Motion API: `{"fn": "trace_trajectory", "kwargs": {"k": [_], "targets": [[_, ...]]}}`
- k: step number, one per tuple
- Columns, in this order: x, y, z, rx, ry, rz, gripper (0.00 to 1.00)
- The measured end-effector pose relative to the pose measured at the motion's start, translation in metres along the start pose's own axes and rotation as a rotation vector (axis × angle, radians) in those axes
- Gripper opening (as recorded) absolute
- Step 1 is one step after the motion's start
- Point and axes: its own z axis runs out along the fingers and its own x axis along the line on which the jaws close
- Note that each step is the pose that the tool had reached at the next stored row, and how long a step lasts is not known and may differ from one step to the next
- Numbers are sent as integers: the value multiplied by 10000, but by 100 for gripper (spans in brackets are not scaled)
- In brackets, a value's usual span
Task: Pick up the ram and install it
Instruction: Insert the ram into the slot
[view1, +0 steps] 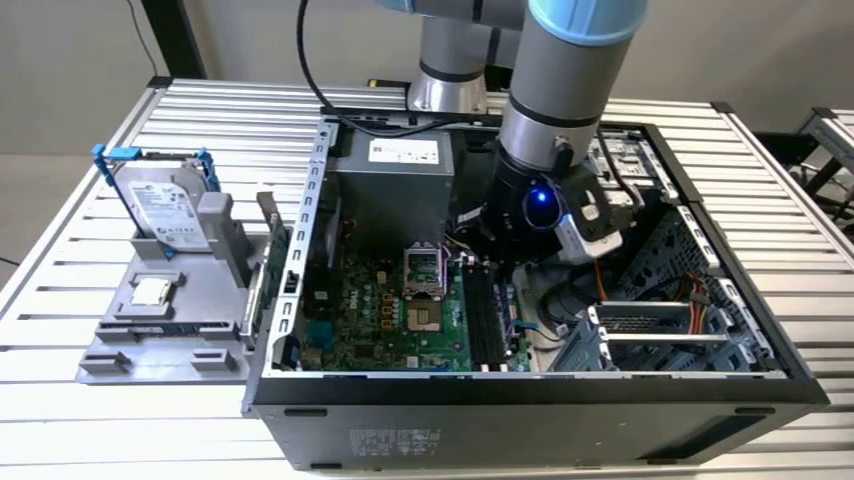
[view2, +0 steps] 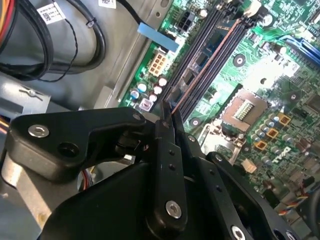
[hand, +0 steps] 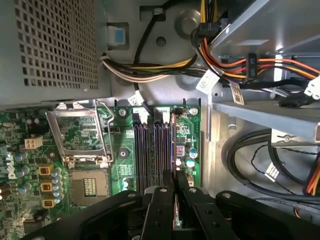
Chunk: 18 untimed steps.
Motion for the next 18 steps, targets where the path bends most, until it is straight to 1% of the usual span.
{"fn": "trace_trajectory", "kwargs": {"k": [4,10,15,18], "targets": [[-3,-44,18,-2,0,0,0],[-5,-94,49,-1,0,-7,0],[-5,-101,59,-1,-8,-159,0],[-4,-100,69,-5,-1,-158,0]]}}
